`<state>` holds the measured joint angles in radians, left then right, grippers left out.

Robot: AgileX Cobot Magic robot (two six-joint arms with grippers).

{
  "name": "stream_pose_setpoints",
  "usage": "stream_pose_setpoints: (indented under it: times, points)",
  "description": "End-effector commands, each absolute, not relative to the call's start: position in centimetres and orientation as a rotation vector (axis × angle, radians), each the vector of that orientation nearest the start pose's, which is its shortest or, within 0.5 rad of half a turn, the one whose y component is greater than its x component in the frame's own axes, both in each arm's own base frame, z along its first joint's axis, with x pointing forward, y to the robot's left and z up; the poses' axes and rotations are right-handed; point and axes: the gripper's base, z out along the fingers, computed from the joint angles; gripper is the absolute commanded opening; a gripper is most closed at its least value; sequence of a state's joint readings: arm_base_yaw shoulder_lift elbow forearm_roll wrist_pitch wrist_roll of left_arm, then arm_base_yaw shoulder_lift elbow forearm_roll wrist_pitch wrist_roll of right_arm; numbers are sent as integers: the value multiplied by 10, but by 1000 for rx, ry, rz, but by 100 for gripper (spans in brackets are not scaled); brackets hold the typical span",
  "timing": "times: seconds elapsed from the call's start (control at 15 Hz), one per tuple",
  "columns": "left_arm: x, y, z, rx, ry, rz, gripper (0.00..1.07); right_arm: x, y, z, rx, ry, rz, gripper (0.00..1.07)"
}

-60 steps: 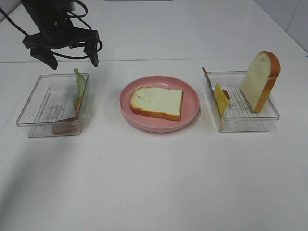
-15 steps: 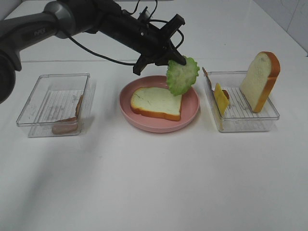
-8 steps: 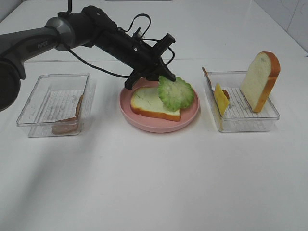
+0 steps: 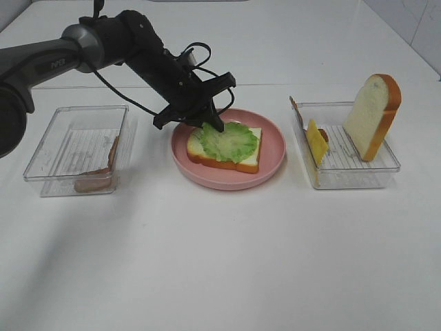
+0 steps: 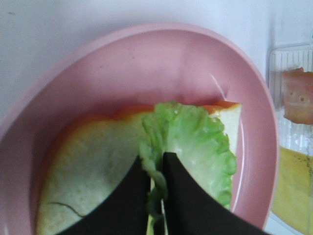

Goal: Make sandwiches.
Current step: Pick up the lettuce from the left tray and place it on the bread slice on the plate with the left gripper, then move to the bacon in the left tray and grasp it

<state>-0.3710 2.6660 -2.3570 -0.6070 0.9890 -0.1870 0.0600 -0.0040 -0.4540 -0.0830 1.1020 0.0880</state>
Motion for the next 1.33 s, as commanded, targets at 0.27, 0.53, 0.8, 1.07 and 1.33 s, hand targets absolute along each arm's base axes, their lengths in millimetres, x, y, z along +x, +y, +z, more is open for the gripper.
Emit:
stream_pose_setpoints:
  times: [0.27,0.53,0.8,1.07,1.33]
  points:
    - [500,-249,131,108,2714,-978,101,-5,-7,261,31,2100,-19,98]
    - [499,-247,195,222,2650,-934,101,-5,-7,261,31,2100,-19,98]
    - [489,-230,245,278,2687,-710,101,-5,-7,261,31,2100,-19,98]
    - [475,-213,288,269,2648,-450,101,-5,-7,261,31,2100,-16,98]
    - [441,-182,292,250,2795,-237,101,-5,-7,261,31,2100,-16,98]
